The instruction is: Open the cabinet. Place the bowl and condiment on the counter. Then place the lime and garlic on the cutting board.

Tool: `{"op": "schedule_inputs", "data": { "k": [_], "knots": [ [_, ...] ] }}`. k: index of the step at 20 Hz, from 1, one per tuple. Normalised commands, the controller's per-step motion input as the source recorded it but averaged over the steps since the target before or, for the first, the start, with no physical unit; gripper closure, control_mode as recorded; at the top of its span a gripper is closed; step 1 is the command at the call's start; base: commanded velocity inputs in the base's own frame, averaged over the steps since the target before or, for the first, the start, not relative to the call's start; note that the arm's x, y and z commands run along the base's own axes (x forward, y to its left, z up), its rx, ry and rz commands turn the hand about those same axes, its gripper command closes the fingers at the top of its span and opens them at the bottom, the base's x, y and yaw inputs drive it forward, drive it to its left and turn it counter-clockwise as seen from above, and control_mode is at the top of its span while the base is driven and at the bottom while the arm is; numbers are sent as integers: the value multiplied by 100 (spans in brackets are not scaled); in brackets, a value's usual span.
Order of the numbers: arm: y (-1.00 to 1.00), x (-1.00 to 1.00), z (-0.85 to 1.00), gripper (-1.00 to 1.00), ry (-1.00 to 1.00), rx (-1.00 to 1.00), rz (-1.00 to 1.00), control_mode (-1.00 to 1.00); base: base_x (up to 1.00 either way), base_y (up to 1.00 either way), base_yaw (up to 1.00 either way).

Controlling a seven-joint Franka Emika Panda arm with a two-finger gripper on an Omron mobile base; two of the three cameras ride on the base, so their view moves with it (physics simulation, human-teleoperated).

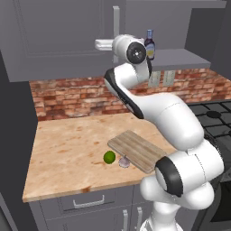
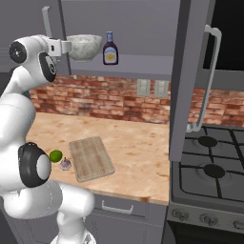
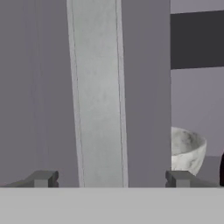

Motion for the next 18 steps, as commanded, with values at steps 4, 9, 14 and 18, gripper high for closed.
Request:
{"op": "schedule_inputs", "data": {
  "k": [4, 9, 14, 18],
  "knots": [
    [18, 21, 0, 100, 1, 0, 0, -100, 0, 0, 0],
    [11, 3, -3, 100, 2, 0, 0, -100, 0, 0, 0],
    [15, 9, -8, 100, 3, 0, 0, -100, 0, 0, 0],
    [23, 11, -13, 100, 5, 0, 0, -100, 0, 0, 0]
  ]
}}
